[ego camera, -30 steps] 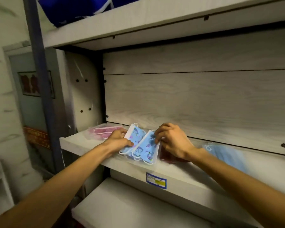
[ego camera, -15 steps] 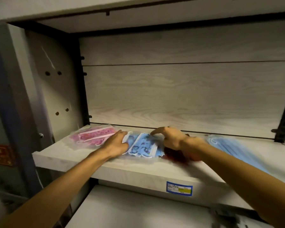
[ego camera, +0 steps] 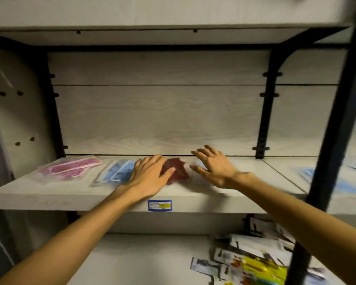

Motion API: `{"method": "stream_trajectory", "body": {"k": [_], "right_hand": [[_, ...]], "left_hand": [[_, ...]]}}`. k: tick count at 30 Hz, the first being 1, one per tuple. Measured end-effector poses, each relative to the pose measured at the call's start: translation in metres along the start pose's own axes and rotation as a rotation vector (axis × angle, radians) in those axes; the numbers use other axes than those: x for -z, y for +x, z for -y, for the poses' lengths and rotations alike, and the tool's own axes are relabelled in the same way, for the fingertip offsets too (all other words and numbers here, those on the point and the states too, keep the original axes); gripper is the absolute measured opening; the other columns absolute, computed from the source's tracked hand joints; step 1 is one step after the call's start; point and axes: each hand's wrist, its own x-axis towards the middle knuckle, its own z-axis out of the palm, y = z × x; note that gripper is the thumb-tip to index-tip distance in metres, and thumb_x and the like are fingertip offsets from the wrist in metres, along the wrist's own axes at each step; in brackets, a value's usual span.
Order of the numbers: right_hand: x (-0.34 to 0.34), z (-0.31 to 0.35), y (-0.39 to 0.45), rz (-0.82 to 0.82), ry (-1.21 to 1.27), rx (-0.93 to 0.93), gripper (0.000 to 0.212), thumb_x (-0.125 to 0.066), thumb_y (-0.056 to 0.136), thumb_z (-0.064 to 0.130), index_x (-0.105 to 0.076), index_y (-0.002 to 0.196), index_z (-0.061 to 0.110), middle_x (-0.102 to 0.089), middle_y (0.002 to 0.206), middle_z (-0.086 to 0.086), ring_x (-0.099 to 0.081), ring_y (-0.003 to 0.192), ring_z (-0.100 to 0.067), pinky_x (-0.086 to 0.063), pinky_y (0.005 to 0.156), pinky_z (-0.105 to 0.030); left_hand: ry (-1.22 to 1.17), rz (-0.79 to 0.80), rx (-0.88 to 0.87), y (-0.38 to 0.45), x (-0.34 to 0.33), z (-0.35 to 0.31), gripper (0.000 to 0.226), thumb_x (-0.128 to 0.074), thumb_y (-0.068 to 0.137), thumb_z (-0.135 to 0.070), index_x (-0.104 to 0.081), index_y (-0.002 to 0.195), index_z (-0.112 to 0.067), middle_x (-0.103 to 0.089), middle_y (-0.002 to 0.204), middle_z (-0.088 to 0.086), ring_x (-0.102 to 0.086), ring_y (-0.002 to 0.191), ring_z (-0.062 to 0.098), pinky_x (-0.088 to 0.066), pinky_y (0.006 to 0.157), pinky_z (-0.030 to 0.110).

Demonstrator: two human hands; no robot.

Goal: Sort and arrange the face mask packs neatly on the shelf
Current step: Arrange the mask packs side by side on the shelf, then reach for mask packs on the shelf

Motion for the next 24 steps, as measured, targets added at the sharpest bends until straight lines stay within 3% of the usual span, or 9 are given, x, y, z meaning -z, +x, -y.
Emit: {"method": "stream_trajectory", "body": {"k": [3,6,9,12,16,24], "right_hand": [[0.029,-0.032,-0.068,-0.041,0.013,-0.004,0.068,-0.03,0.101,0.061,-0.03,0.156,0.022,-0.034,0.16,-0.003,-0.019,0.151,-0.025,-0.02,0.122,-0.041],[0.057,-0.074,-0.15,-0.057,0.033,-0.005,0.061,-0.038,0.102,0.055,-0.034,0.153,0.023,-0.048,0.15,-0.002,-0.047,0.135,-0.023,-0.039,0.109,-0.037],[0.085,-0.121,-0.232,-0.054,0.019,-0.05,0.048,-0.046,0.102,0.044,-0.034,0.147,0.032,-0.063,0.127,0.004,-0.066,0.104,-0.017,-0.055,0.087,-0.039],[0.111,-0.171,-0.299,-0.064,-0.063,-0.125,0.047,-0.052,0.101,0.035,-0.035,0.144,0.033,-0.068,0.119,0.007,-0.068,0.085,-0.012,-0.059,0.076,-0.035],[0.127,-0.227,-0.365,-0.098,-0.099,-0.248,0.054,-0.056,0.099,0.034,-0.033,0.148,0.029,-0.067,0.124,0.007,-0.068,0.092,-0.014,-0.058,0.08,-0.036],[0.126,-0.348,-0.449,-0.141,-0.216,-0.396,0.053,-0.054,0.098,0.037,-0.04,0.147,0.025,-0.062,0.133,0.004,-0.053,0.123,-0.016,-0.053,0.091,-0.034]], "left_hand": [[-0.081,-0.044,-0.057,-0.006,-0.009,-0.068,0.053,-0.042,0.103,-0.052,-0.046,0.148,-0.023,-0.045,0.155,0.001,-0.045,0.139,0.025,-0.033,0.114,0.037],[-0.151,-0.088,-0.142,-0.02,-0.018,-0.153,0.05,-0.047,0.103,-0.048,-0.052,0.146,-0.024,-0.049,0.154,-0.003,-0.046,0.14,0.02,-0.037,0.113,0.034],[-0.174,-0.09,-0.28,-0.04,-0.025,-0.243,0.043,-0.051,0.101,-0.046,-0.055,0.14,-0.03,-0.062,0.139,-0.005,-0.061,0.12,0.019,-0.052,0.095,0.039],[-0.138,-0.083,-0.431,-0.054,-0.033,-0.327,0.037,-0.053,0.098,-0.042,-0.056,0.133,-0.03,-0.072,0.116,-0.004,-0.069,0.1,0.02,-0.057,0.083,0.037],[-0.078,-0.055,-0.543,-0.049,-0.045,-0.415,0.046,-0.051,0.097,-0.047,-0.054,0.139,-0.028,-0.071,0.118,-0.005,-0.068,0.105,0.023,-0.055,0.086,0.037],[-0.082,-0.025,-0.638,0.006,-0.1,-0.546,0.042,-0.054,0.094,-0.046,-0.061,0.13,-0.025,-0.07,0.124,-0.003,-0.065,0.109,0.021,-0.052,0.084,0.036]]}}
